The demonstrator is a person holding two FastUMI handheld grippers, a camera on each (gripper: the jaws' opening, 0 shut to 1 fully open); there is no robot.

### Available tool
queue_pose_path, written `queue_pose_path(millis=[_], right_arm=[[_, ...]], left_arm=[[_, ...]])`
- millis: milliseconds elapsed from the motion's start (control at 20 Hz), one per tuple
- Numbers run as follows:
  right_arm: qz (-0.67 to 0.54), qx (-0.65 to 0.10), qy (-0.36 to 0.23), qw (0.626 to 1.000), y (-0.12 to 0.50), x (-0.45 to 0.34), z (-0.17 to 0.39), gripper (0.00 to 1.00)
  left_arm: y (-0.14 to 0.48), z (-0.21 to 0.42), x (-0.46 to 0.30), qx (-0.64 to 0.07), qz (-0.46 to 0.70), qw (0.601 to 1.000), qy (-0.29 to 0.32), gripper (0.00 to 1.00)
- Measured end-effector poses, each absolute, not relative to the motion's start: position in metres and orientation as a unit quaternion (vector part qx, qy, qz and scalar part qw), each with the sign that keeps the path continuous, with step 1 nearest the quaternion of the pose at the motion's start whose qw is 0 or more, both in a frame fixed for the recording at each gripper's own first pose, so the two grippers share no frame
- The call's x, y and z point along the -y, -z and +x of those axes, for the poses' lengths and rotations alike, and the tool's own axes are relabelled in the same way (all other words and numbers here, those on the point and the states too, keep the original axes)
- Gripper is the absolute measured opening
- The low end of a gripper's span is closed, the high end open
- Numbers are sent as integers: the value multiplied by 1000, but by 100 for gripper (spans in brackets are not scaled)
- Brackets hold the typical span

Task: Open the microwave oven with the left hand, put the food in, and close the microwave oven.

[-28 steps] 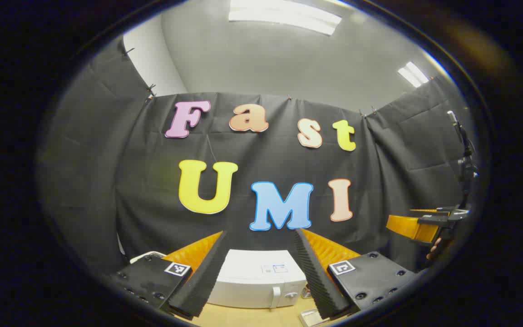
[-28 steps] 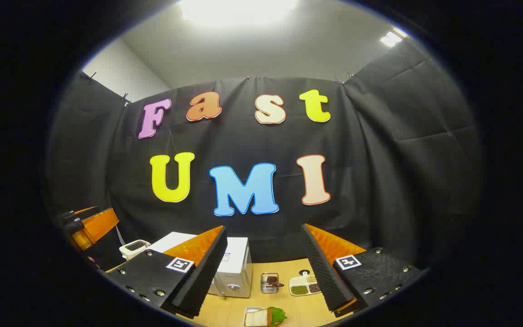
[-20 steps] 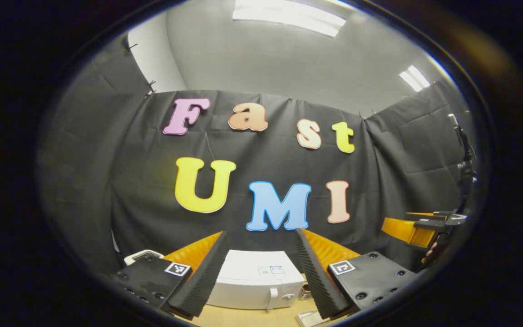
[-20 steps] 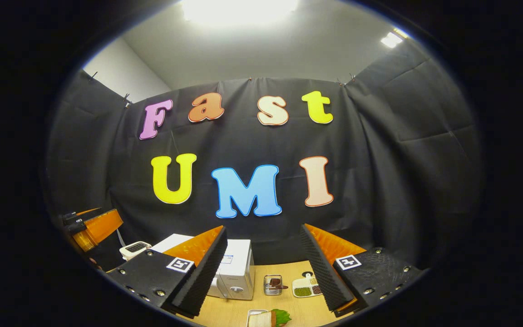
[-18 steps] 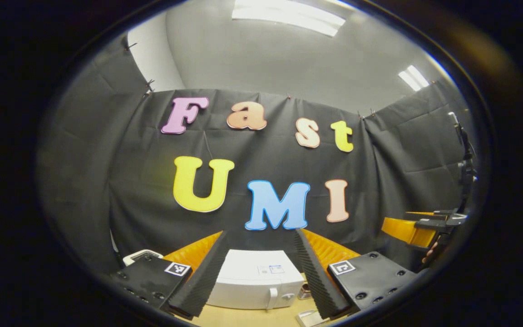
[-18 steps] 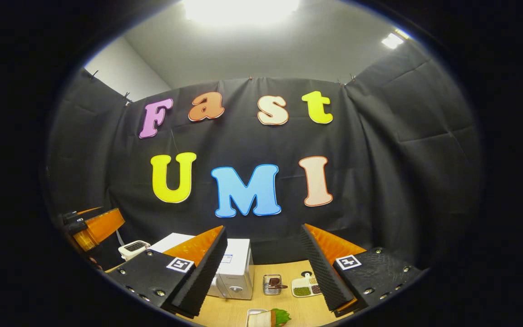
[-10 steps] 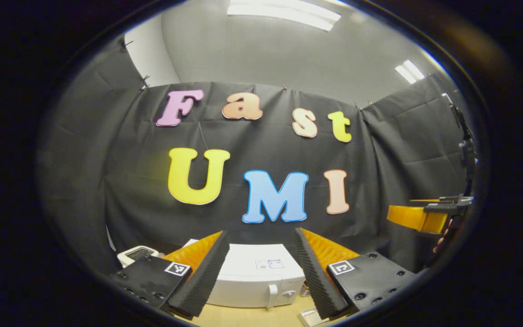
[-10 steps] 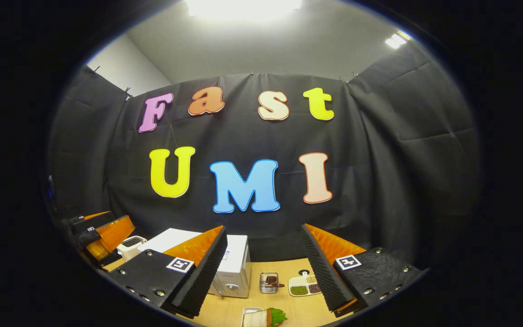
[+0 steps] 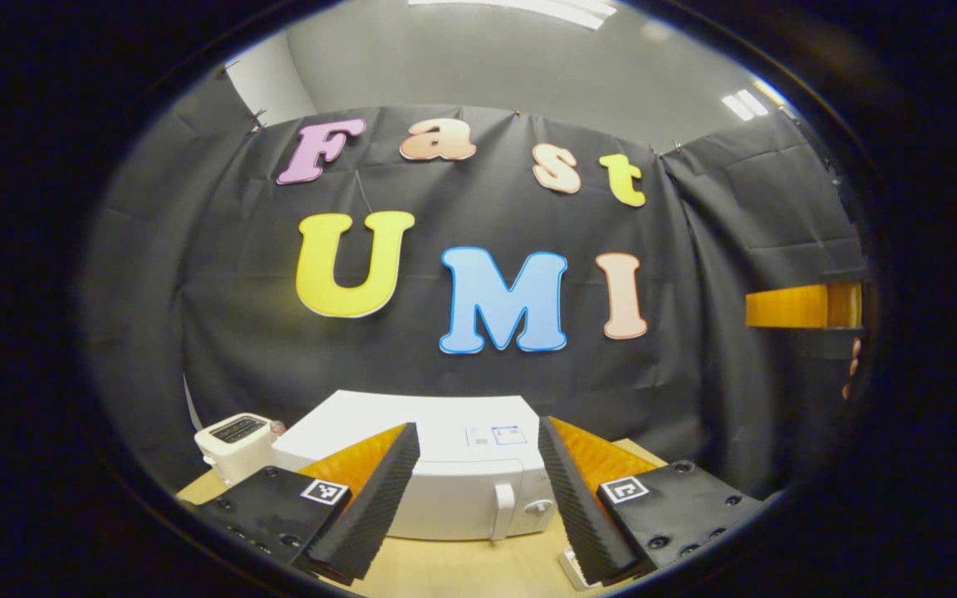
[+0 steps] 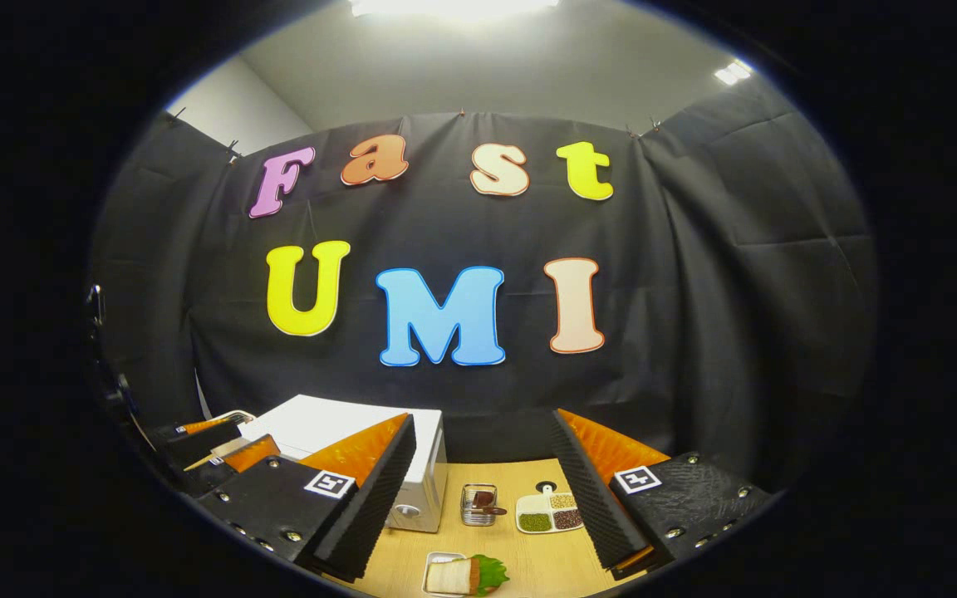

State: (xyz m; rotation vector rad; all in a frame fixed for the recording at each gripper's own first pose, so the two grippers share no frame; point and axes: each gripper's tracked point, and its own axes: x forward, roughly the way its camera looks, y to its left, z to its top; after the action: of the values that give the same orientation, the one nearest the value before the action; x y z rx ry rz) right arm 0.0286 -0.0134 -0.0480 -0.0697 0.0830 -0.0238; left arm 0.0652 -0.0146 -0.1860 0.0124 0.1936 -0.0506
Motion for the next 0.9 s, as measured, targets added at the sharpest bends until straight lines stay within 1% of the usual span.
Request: queue_pose_path(millis=[200,350,400,450,500,550,600,650,700,750,900], right_arm=[[-37,-49,18,998,58,23,34,98],[-41,-67,24,997,73,33,39,98],[-42,-71,27,996,76,35,40,98],[-43,-75,30,996,79,38,40,98],[-45,-79,33,995,82,41,41,98],[-48,-82,35,995,85,43,41,100],[-50,-85,36,994,87,44,42,98],[-52,-88,37,994,89,46,42,100],[-54,-90,38,994,90,48,42,98],[-55,-92,39,993,92,49,42,98],[-60,-98,42,993,95,54,43,98]], left_arm=[[252,75,26,-141,25,989,44,91],[299,83,37,-173,30,983,56,92],[312,87,42,-183,34,981,59,94],[323,92,44,-191,38,979,61,95],[334,98,47,-197,38,978,64,99],[345,104,49,-205,37,976,65,92],[359,111,49,-213,37,974,61,92],[372,117,48,-225,38,972,56,92],[384,120,49,-234,35,970,53,93],[393,125,50,-242,30,968,50,94],[416,136,53,-263,21,964,43,87]])
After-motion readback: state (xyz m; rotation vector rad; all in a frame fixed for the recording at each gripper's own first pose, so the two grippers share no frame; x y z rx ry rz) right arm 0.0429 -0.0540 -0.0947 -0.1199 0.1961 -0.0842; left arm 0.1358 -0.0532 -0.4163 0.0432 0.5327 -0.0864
